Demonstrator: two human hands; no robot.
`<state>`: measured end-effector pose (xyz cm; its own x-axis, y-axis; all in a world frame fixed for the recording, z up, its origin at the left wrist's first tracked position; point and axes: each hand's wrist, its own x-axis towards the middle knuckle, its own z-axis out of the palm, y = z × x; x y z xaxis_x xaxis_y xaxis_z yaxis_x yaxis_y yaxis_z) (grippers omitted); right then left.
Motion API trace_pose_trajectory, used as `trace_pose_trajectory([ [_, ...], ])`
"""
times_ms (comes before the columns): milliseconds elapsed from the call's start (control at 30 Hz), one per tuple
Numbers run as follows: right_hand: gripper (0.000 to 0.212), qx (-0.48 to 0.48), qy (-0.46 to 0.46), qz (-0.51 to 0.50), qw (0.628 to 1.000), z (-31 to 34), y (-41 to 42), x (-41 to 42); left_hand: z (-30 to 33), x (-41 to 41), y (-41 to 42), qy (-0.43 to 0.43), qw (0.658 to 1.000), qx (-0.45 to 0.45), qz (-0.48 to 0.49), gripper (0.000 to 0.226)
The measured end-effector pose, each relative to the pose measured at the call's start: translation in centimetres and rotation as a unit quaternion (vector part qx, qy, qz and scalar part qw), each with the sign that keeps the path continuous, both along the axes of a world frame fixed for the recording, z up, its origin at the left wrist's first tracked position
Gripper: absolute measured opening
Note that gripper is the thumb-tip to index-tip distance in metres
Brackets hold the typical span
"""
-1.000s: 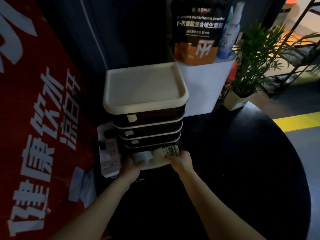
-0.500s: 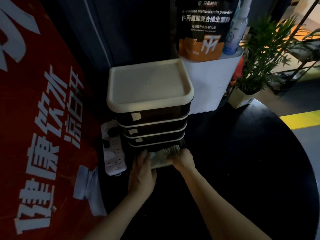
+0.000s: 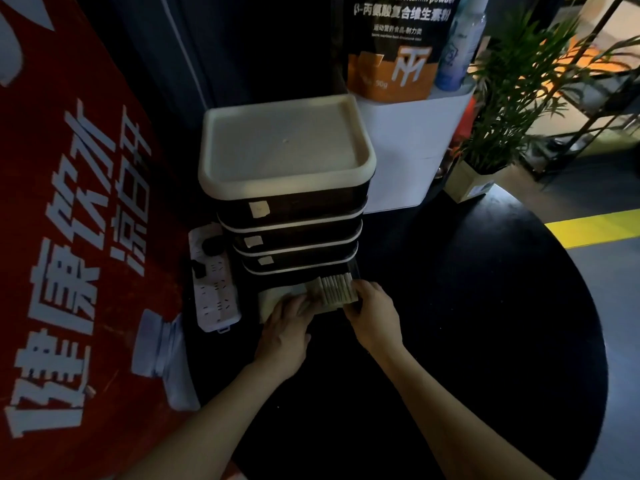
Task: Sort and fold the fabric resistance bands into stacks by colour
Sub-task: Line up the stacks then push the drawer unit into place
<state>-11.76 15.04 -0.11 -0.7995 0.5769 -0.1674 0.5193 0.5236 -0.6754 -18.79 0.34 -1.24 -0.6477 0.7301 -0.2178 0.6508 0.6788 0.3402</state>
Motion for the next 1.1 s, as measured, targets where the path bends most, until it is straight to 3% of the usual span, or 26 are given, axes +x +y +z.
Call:
trace_pose_trajectory([
  [167,0.049,0.139,0.018,0.132,0.981,-1.8,-0.4,1.6,-0.3,0.2,-0.6,0.011,1.000,-0.011,-0.014,0.066],
  [367,0.051,0.233,0.027,0.154,0.960,-3.2,0.3,1.3,-0.2,0.2,-0.4,0.076,0.996,-0.051,-0.015,0.064],
  [500,0.052,0.252,0.040,0.163,0.953,-3.4,0.5,1.1,0.0,-0.5,0.3,0.117,0.990,-0.060,-0.057,0.060],
  [567,0.049,0.260,0.046,0.162,0.951,-3.5,0.4,0.9,0.0,-1.0,0.6,0.090,0.987,-0.113,-0.073,0.062],
  [667,0.046,0.267,0.049,0.163,0.948,-3.2,0.5,0.1,0.4,-1.7,1.2,0.109,0.984,-0.116,-0.076,0.060],
  [1100,0.036,0.295,0.054,0.156,0.941,-3.6,1.2,-2.5,0.0,-3.3,3.1,0.110,0.986,-0.121,-0.024,0.052],
])
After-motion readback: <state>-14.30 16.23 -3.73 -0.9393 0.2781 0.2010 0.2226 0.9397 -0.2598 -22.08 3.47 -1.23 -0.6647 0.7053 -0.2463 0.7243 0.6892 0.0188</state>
